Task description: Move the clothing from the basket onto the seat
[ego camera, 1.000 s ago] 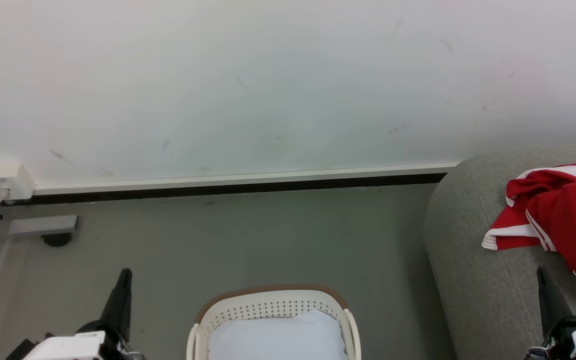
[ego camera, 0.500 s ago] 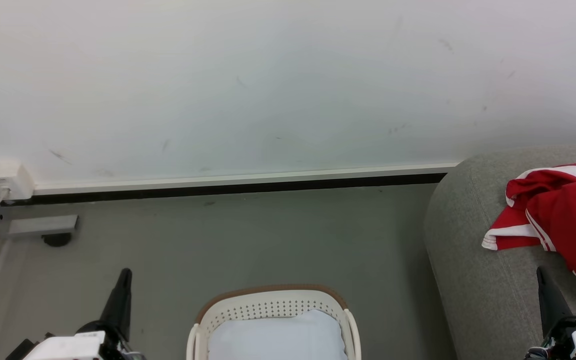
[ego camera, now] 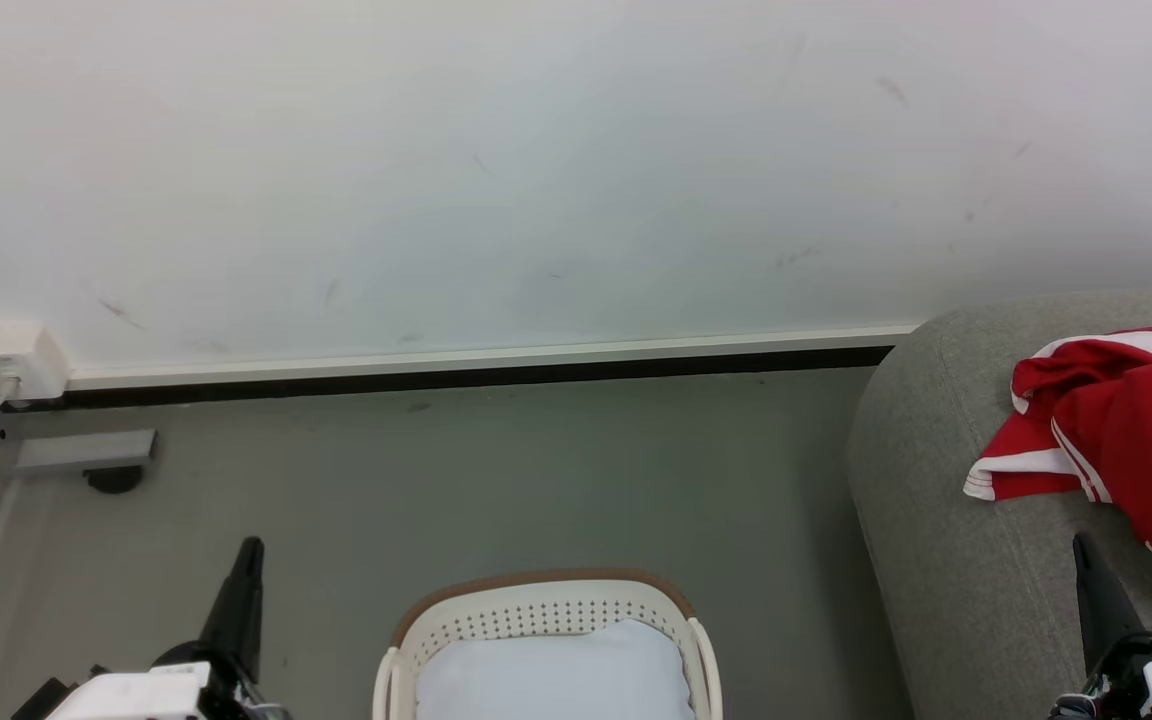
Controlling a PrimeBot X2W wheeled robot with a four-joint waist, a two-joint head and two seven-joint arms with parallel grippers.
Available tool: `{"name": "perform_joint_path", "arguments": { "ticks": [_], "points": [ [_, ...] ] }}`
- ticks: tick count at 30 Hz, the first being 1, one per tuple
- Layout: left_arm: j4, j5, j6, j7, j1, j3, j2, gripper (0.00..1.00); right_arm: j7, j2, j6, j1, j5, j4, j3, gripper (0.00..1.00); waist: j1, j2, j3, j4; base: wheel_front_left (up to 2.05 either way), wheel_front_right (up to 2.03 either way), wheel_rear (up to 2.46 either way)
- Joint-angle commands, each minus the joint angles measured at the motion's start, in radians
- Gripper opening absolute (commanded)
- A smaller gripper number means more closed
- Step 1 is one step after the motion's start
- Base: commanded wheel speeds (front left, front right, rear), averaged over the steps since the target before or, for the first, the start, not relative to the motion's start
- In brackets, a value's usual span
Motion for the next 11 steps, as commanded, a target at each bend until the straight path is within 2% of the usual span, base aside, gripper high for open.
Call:
{"name": "perform_joint_path", "arguments": {
  "ticks": [1,11],
  "points": [
    [-0.003,-0.013,-0.006,0.004,-0.008,0.003,0.007,0.00,0.002,0.000,-0.002,-0.012,-0.006,-0.003,-0.004,0.00,0.0000,-0.0001,0.000,0.000,0.00,0.00,0.00],
    [-0.003,-0.013,-0.006,0.004,-0.008,0.003,0.007,0.00,0.001,0.001,-0.002,-0.012,-0.007,-0.003,-0.005,0.00,0.0000,-0.0001,0.000,0.000,0.00,0.00,0.00]
  ]
}}
